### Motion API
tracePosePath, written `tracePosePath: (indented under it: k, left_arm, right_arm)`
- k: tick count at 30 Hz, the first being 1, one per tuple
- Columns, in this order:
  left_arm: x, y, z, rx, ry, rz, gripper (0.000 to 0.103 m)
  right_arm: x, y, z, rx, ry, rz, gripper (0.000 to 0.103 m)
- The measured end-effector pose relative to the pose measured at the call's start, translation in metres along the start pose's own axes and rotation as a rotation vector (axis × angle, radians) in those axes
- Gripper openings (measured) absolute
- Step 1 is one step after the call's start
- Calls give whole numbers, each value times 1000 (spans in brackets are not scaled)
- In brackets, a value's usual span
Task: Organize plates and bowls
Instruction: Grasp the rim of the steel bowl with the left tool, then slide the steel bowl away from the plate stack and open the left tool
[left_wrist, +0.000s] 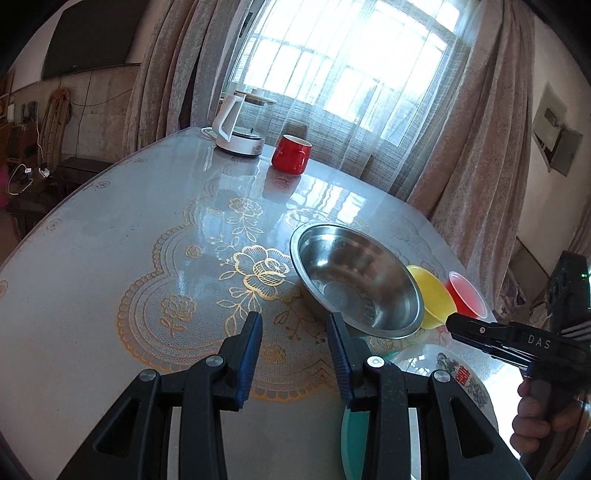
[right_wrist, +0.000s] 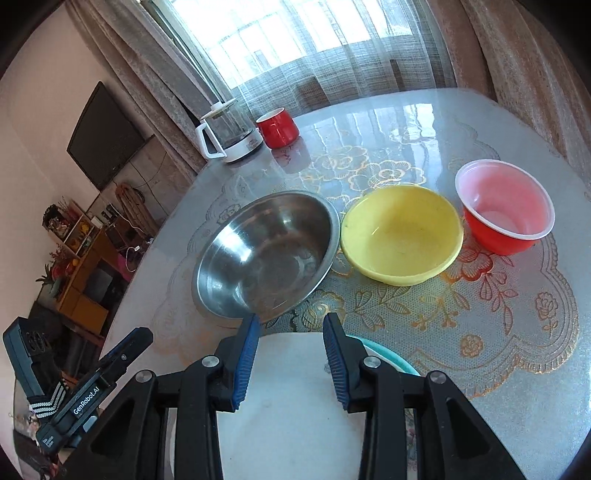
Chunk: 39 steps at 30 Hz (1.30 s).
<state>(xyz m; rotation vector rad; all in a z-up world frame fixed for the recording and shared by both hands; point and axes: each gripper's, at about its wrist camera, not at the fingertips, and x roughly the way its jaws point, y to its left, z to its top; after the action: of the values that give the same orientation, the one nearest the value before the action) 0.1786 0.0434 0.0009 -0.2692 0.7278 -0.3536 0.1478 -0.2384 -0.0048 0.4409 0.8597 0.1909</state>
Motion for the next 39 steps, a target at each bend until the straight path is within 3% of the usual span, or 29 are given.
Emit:
tracePosePath:
  k: [8,13,15,19,27,39]
  left_arm:
    - [39,3,31,-20,37,-45,37]
    - [71,4,38,-25,80,-20,35]
    - [83,4,38,-34,105,-38,23]
    - [92,4,37,-53,113,-69,16]
    - [67,15,27,-80,87,-29,17]
    - [-30,61,-9,-75,18,156,20]
  right_arm:
    - [50,-7,19,112,85,-28,36]
    - [64,-6,27,111,85,-38,35]
    - [68,-5,28,97,90,-58,34]
    - [78,-1,29,53,107,-93,24]
    - [79,12,25,-12,101,-83,24]
    - [78,89,-13,-210,153,44,24]
